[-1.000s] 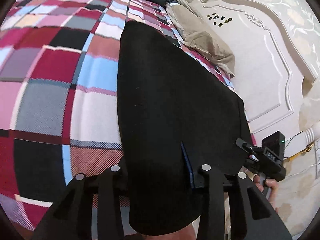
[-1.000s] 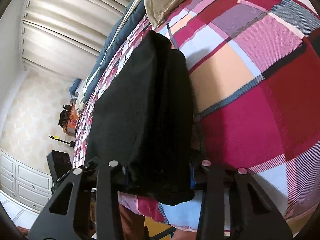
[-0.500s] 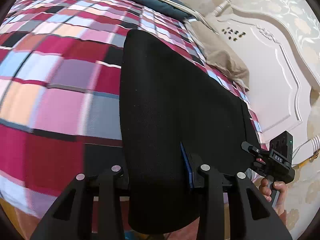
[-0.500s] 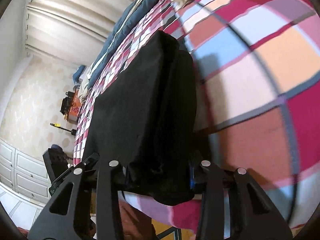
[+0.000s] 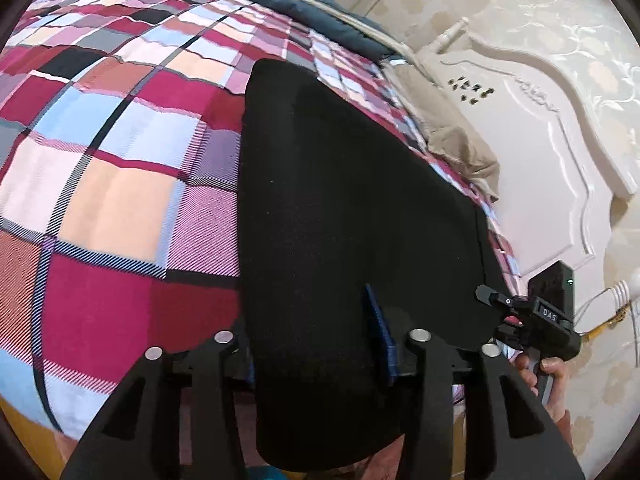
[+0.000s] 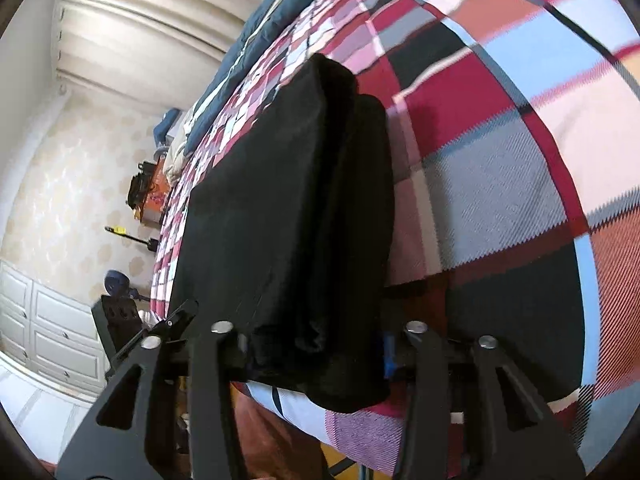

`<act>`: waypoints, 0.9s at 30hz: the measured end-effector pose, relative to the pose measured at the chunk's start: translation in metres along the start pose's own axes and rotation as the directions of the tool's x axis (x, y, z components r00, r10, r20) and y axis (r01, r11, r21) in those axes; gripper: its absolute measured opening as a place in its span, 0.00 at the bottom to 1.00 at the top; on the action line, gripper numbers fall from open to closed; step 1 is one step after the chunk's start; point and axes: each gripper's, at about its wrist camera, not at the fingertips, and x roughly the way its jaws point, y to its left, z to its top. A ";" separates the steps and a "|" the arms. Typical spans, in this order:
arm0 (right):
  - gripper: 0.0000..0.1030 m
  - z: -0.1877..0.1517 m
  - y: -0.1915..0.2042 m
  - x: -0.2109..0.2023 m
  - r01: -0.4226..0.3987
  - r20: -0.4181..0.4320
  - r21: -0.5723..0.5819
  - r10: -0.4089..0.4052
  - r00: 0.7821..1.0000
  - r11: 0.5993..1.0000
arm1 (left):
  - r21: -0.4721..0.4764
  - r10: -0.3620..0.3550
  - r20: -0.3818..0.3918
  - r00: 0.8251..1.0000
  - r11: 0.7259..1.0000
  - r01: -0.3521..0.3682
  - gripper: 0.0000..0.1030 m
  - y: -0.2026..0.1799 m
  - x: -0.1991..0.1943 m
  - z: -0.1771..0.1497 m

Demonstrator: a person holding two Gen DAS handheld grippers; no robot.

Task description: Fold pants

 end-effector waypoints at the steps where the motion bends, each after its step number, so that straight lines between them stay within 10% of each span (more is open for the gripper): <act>1: 0.49 -0.001 -0.002 -0.001 -0.010 0.005 0.010 0.010 1.000 1.000 | -0.023 -0.042 0.007 0.999 0.999 0.042 0.49 0.005 -0.002 -0.002; 8: 0.72 0.009 -0.008 -0.028 -0.026 0.067 0.018 0.025 0.997 0.999 | -0.058 -0.171 0.069 0.983 0.983 0.175 0.72 0.021 -0.034 -0.002; 17: 0.76 0.058 -0.004 0.008 -0.089 0.035 0.040 0.087 0.996 0.995 | -0.126 -0.177 -0.001 0.984 0.976 0.176 0.72 0.035 0.016 0.045; 21: 0.49 0.061 0.006 0.029 -0.009 -0.003 -0.037 0.009 1.000 0.999 | -0.108 -0.119 -0.058 0.991 0.988 0.113 0.54 0.036 0.030 0.050; 27: 0.38 0.058 -0.001 0.032 -0.054 -0.004 -0.012 0.054 0.999 0.998 | -0.058 -0.076 -0.060 0.995 0.996 0.072 0.35 0.027 0.025 0.050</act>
